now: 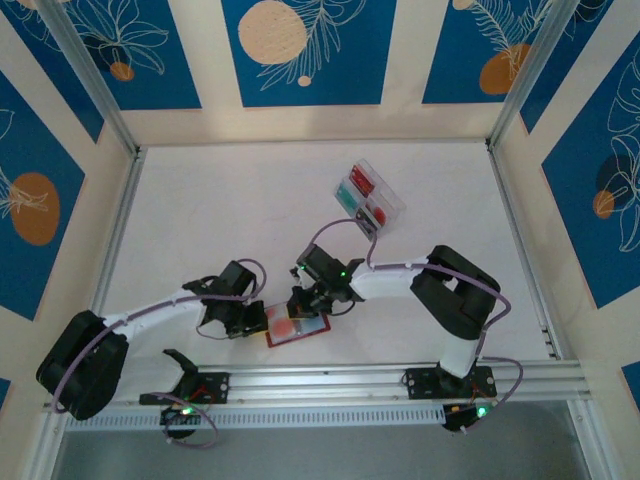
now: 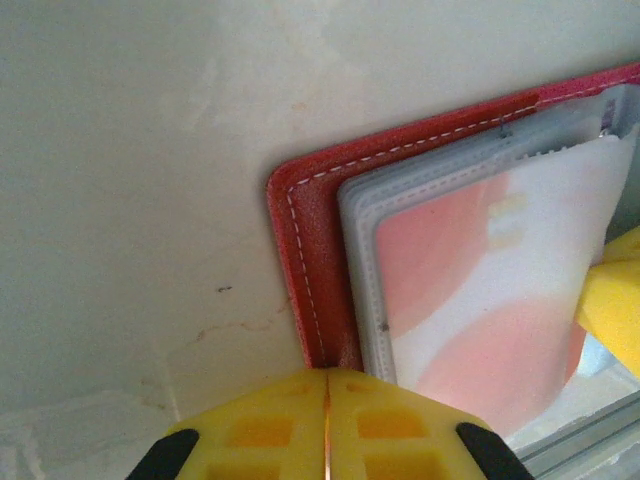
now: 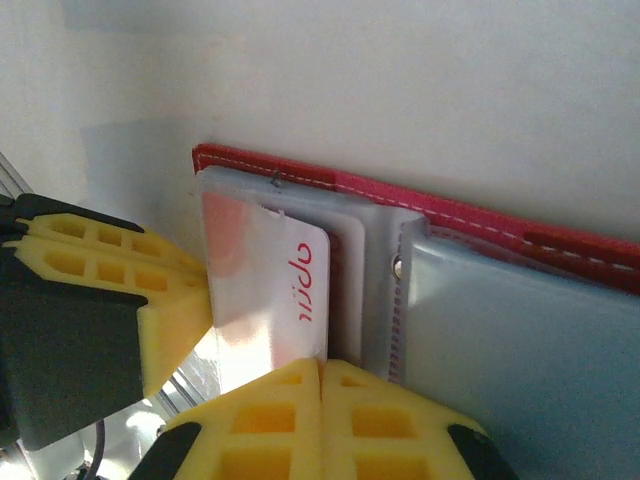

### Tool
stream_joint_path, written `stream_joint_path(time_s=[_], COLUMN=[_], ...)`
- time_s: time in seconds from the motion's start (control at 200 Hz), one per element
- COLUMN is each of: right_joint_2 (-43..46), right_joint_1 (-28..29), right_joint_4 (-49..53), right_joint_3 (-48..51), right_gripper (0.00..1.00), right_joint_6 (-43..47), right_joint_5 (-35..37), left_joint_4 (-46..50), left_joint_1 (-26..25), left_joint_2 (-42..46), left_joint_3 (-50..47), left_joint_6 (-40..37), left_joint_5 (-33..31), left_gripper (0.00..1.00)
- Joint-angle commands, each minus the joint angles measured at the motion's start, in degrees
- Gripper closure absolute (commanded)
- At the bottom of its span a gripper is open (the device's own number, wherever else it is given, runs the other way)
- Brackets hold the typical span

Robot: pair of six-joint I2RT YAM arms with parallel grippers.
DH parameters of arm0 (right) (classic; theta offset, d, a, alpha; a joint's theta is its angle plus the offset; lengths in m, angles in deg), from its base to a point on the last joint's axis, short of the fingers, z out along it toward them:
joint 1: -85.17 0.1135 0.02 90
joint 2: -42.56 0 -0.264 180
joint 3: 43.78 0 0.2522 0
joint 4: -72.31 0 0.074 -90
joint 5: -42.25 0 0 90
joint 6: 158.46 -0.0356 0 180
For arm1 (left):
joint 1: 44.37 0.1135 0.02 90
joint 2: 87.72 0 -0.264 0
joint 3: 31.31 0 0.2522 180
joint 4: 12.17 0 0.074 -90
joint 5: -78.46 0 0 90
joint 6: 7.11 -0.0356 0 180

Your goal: Put the credit cards into the card holder

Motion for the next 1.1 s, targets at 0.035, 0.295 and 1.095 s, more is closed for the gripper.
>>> stream_joint_path(time_s=[0.035, 0.295, 1.095], right_joint_2=[-1.5, 0.6, 10.0], right_joint_1=[1.5, 1.3, -3.7], right_joint_4=[1.4, 9.4, 33.2], right_joint_3=[-2.1, -4.1, -3.8], right_gripper=[1.00, 0.84, 0.54], right_joint_6=[-0.3, 2.1, 5.9], right_joint_5=[-0.7, 4.1, 21.4], left_joint_4=[-3.2, -2.7, -3.6], left_joint_1=[-0.6, -0.6, -0.6], left_joint_2=[-1.7, -2.0, -3.3], left_joint_3=[-0.7, -1.0, -1.0], left_joint_6=[0.9, 1.5, 0.9], left_joint_5=[-0.7, -2.0, -1.6], left_gripper=[0.92, 0.92, 0.92])
